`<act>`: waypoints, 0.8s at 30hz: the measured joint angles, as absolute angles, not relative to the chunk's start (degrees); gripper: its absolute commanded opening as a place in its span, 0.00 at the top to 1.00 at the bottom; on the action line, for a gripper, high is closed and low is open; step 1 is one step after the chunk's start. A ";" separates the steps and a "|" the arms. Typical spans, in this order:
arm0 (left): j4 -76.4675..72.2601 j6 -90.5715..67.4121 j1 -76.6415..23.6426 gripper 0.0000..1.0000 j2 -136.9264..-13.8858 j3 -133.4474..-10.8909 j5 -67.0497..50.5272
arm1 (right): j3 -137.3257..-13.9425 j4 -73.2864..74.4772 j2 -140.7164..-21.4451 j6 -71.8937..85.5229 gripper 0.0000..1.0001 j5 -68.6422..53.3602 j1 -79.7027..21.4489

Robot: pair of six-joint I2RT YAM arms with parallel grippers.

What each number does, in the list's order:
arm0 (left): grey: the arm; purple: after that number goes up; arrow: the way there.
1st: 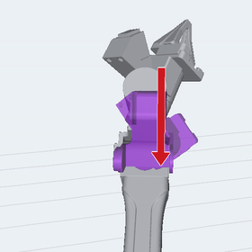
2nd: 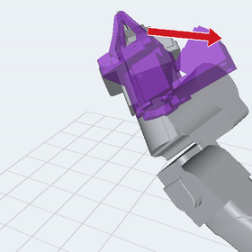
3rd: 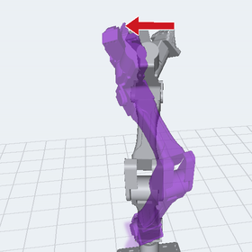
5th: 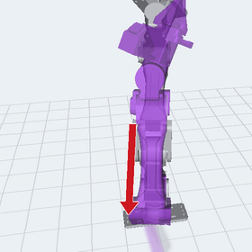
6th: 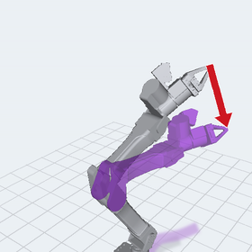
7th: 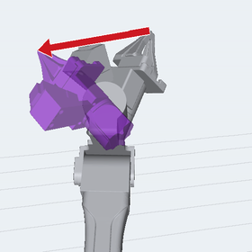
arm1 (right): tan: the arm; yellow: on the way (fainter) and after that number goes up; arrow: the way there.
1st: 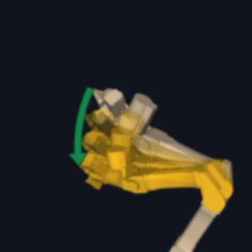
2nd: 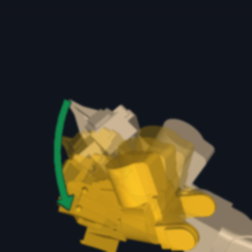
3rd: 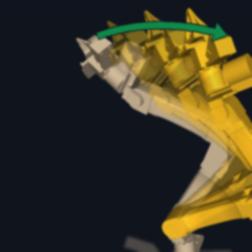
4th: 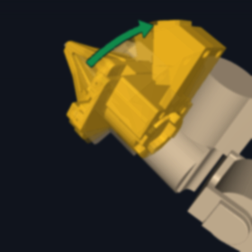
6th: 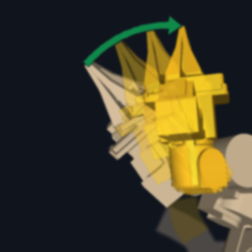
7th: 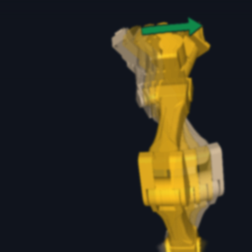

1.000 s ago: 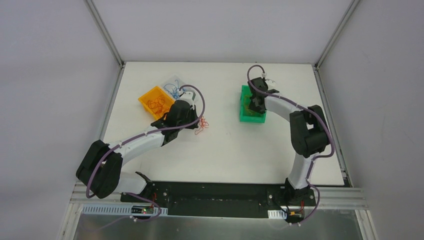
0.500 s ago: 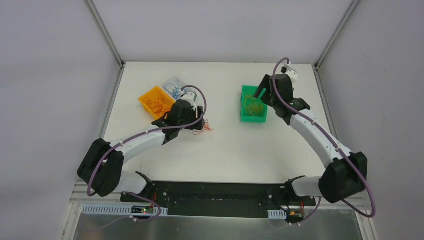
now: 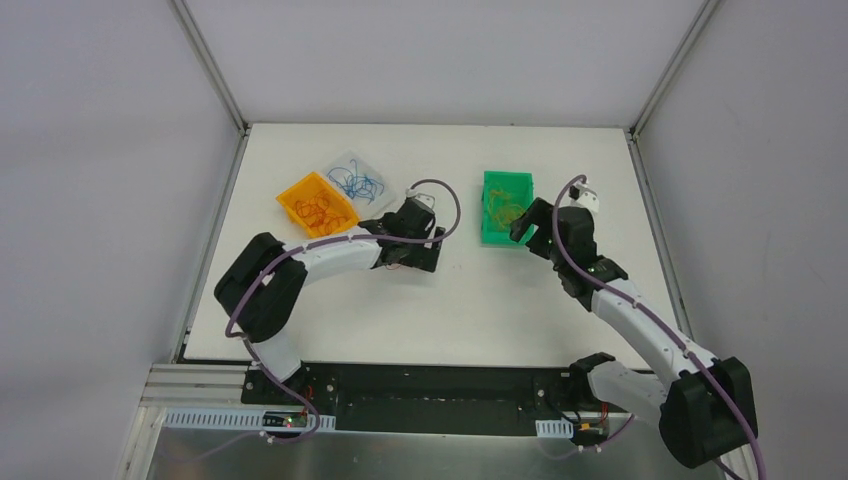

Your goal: Untangle the cables

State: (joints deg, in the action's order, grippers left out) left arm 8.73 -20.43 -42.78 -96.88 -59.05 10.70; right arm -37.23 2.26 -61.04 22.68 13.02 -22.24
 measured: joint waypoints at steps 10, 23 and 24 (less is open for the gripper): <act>14.48 -22.98 -43.13 0.59 -101.41 -61.32 12.71 | -31.73 -4.64 -53.98 24.05 0.13 13.28 -22.24; 23.42 -23.53 -43.09 1.00 -94.32 -62.63 15.75 | -31.03 -5.82 -52.31 25.12 0.14 14.55 -22.24; 24.40 -23.53 -43.05 1.00 -91.88 -62.63 17.15 | -31.03 -5.82 -52.31 25.19 0.14 14.55 -22.24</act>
State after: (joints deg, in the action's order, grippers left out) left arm 24.40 -23.53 -43.05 -91.88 -62.63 17.15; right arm -31.03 -5.82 -52.31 25.19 14.55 -22.24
